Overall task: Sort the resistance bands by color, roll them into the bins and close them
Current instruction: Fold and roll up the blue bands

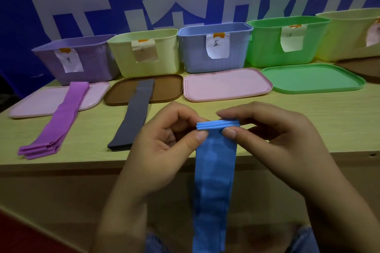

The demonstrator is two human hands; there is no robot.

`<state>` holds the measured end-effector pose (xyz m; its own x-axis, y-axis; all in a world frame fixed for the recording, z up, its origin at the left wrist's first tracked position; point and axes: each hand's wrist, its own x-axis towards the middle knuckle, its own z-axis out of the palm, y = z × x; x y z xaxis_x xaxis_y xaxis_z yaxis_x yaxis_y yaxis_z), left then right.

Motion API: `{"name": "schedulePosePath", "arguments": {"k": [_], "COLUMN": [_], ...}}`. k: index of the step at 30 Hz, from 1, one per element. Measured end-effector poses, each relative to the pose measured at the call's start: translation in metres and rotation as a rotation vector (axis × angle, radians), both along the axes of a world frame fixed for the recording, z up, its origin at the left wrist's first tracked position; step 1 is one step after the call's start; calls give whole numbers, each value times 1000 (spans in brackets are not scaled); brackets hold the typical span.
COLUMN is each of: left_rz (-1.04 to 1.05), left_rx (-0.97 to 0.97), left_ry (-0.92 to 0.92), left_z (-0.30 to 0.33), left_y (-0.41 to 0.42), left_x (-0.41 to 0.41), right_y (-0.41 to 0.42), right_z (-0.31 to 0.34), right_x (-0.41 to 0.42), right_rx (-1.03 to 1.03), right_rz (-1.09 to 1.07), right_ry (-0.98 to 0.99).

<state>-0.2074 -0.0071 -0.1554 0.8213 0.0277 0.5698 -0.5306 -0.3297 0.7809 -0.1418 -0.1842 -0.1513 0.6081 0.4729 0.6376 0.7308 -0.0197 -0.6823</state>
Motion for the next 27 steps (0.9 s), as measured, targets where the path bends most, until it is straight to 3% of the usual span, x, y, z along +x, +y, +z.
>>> {"name": "schedulePosePath", "arguments": {"k": [6,10,21,27], "left_rz": [64,43,138,-86], "left_rx": [-106,-59,-104,-501], "left_ry": [21,113,-9,121], "left_z": [-4,-6,-9,-8], "left_y": [-9,-12,-25,-21], "left_x": [4,8,22,28], "right_y": [5,4,5,4], "right_z": [-5,-6,-3,9], "right_x": [3,7,15,13], "right_rx": [63,49,3,141], "right_rz": [-104,-140,-76,30], "right_ry": [-218,-272,43,115]}}
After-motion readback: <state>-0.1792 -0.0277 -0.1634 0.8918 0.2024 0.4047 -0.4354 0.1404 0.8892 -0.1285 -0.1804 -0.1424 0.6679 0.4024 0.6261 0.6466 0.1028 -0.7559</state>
